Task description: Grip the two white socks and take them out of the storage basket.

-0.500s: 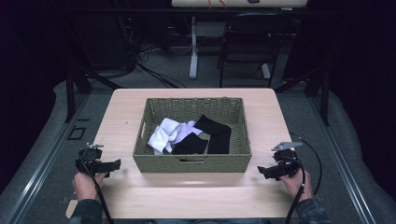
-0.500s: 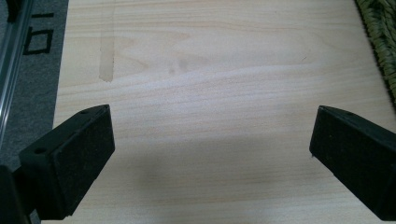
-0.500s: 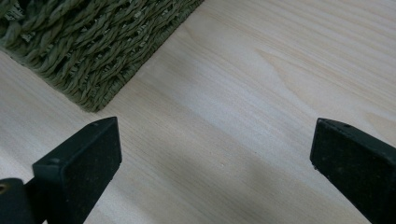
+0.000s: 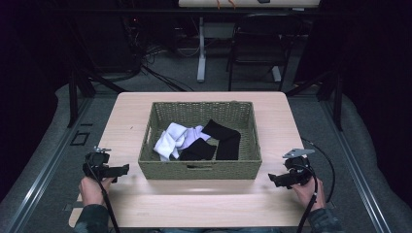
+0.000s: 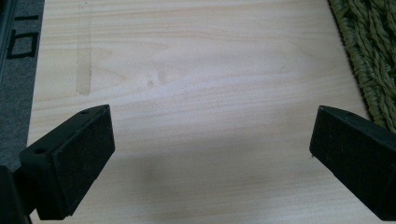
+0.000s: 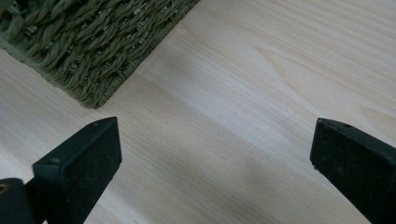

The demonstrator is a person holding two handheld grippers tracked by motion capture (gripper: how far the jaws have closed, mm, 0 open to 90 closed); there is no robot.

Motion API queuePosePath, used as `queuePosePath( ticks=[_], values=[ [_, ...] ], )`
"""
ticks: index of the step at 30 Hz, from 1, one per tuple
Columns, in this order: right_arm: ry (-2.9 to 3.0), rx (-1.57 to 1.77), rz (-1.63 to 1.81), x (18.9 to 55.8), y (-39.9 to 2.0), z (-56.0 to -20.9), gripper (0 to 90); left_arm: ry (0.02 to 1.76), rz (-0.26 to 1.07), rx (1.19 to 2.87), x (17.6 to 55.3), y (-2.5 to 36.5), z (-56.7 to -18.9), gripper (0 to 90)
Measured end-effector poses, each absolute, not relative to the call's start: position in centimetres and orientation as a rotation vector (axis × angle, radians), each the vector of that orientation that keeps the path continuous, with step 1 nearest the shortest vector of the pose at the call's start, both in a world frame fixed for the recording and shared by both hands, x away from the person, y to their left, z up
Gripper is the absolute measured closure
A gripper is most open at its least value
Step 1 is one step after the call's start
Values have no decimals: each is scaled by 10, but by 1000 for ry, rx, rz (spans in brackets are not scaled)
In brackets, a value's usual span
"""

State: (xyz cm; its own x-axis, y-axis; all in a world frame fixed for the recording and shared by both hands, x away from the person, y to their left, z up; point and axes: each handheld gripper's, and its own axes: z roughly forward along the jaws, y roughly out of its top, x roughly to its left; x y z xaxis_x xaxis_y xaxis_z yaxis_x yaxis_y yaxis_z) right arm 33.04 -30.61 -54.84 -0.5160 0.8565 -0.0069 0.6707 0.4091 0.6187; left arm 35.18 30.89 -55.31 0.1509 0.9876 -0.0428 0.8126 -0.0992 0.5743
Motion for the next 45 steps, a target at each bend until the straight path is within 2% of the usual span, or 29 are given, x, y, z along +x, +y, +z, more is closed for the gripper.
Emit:
queuePosePath(
  ticks=[13, 21, 33, 45],
  values=[
    [2341, 1329, 831, 328, -311, -552, 15, 1718, 515, 1936, 353, 310, -536, 0],
    [2335, 1335, 818, 326, -310, -552, 17, 1715, 467, 1969, 357, 306, -522, 0],
    [2312, 1366, 811, 324, -315, -551, 19, 1661, 477, 1964, 359, 317, -471, 0],
    [2321, 1371, 816, 324, -316, -552, 20, 1539, 469, 2045, 390, 283, -421, 0]
  ],
)
